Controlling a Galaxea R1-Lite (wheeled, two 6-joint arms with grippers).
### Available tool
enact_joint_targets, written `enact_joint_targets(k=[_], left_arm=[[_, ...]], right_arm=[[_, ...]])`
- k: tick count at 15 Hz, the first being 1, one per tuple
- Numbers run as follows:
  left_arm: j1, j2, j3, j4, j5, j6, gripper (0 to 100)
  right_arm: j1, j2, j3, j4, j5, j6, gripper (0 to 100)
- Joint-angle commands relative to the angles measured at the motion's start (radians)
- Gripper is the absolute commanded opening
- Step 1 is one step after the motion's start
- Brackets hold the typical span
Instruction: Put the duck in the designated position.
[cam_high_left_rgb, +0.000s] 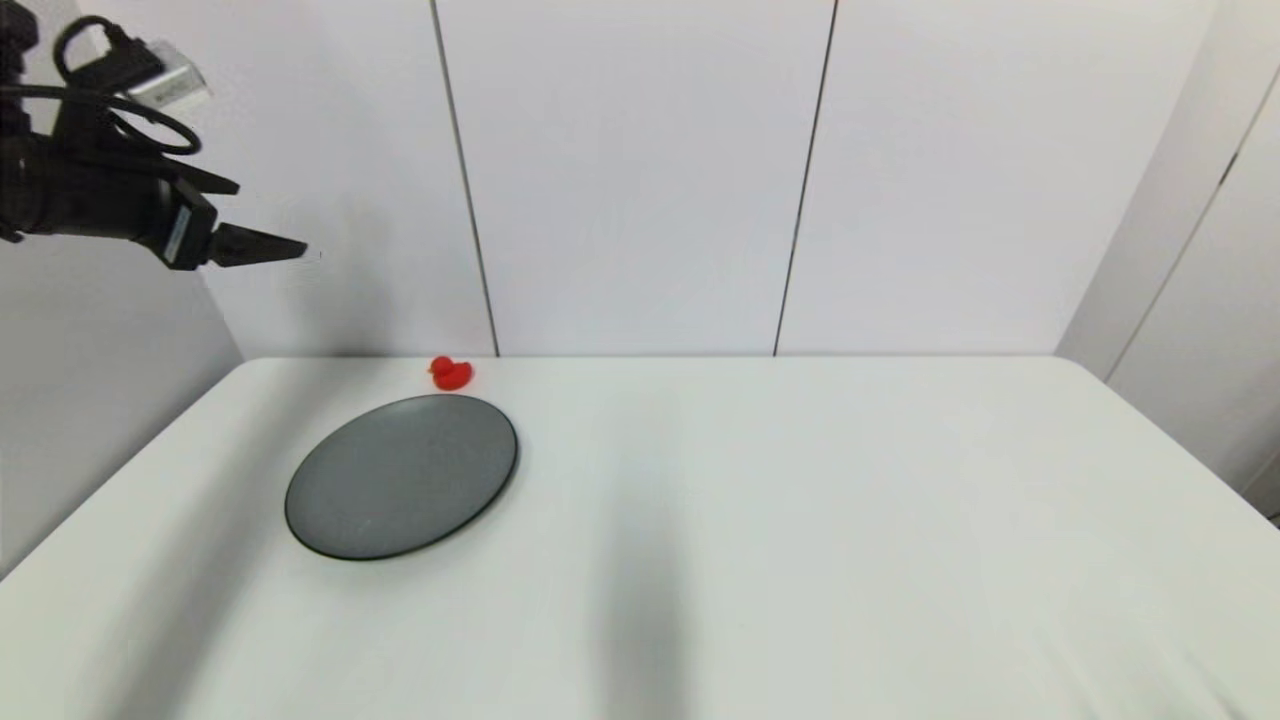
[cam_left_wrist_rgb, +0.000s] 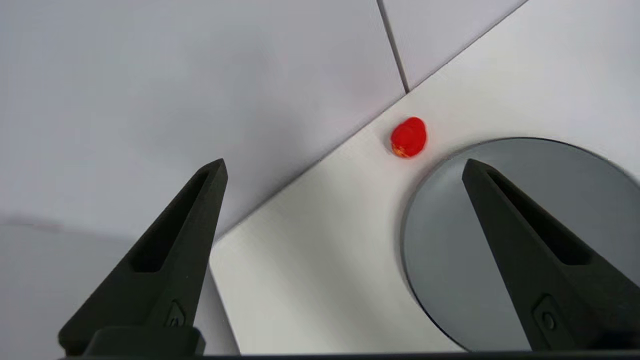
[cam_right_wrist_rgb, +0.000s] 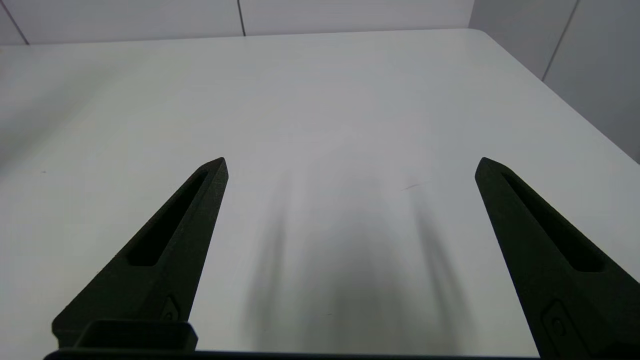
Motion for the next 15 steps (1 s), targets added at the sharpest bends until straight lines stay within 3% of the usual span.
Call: enact_joint_targets(k=[1, 7, 12, 15], left_arm=[[0.002, -0.39, 0.258, 0.005, 0.095, -0.169, 100], [0.0, -0.76, 0.554, 0.005, 0.243, -0.411, 100], [-0.003, -0.993, 0.793, -0.019, 0.259, -0.479, 100], [-0.095, -1.166, 0.971, -0.061, 0.342, -0.535, 100]], right_arm=[[0.0, 0.001, 0.0, 0.0, 0.0, 0.0, 100], [0.0, 0.001, 0.0, 0.0, 0.0, 0.0, 100], [0.0, 0.001, 0.0, 0.0, 0.0, 0.0, 100], [0.0, 0.001, 0.0, 0.0, 0.0, 0.0, 100]])
